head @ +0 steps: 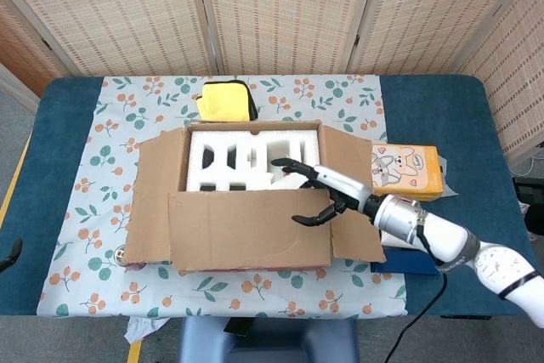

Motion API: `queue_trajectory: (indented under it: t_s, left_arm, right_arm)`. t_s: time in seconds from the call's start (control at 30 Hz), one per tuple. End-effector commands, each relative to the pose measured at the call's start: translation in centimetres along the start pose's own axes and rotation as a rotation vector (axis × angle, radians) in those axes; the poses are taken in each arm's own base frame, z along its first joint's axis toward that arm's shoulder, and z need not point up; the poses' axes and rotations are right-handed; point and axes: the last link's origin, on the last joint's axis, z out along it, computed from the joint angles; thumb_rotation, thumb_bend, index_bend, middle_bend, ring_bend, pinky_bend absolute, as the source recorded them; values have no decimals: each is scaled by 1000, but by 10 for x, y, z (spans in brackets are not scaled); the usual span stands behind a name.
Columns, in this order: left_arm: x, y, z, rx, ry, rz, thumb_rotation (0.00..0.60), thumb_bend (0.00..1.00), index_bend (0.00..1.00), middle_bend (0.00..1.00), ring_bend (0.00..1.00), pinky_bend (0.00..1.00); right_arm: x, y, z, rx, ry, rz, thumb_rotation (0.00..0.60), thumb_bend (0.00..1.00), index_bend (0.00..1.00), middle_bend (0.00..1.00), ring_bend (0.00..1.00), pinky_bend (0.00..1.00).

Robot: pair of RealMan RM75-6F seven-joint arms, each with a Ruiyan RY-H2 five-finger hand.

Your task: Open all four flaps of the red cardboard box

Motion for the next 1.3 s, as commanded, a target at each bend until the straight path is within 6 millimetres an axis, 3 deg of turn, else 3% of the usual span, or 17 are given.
queue_trajectory:
  t_s: [0.03, 0.53, 0.87, 1.13, 1.3]
  left_arm:
    - [-1, 0, 0, -2, -4, 3, 600, 393, 0, 10, 0, 12]
    - [0, 10, -7, -53, 10, 12, 600, 393, 0, 9, 0, 13]
    - [1, 19, -19, -99, 21, 19, 600, 393, 0, 9, 0, 17]
    - [0, 24, -24, -113, 28, 34, 600, 393, 0, 9, 0, 19]
    - [-2, 26, -24, -113, 25, 46, 600, 393, 0, 9, 0, 19]
  right_arm:
    - [-6, -16, -16, 21, 34, -54, 600, 384, 0, 0, 0, 336]
    - [-64, -48, -63, 59, 82, -192, 600, 385, 0, 0, 0, 348]
    - [-82, -31, -86, 42, 46, -263, 600, 385, 0, 0, 0, 388]
    - [-109, -21, -128, 99, 39, -268, 600, 385, 0, 0, 0, 406]
    - [-113, -18, -145, 106, 108, -306, 600, 385, 0, 0, 0, 406]
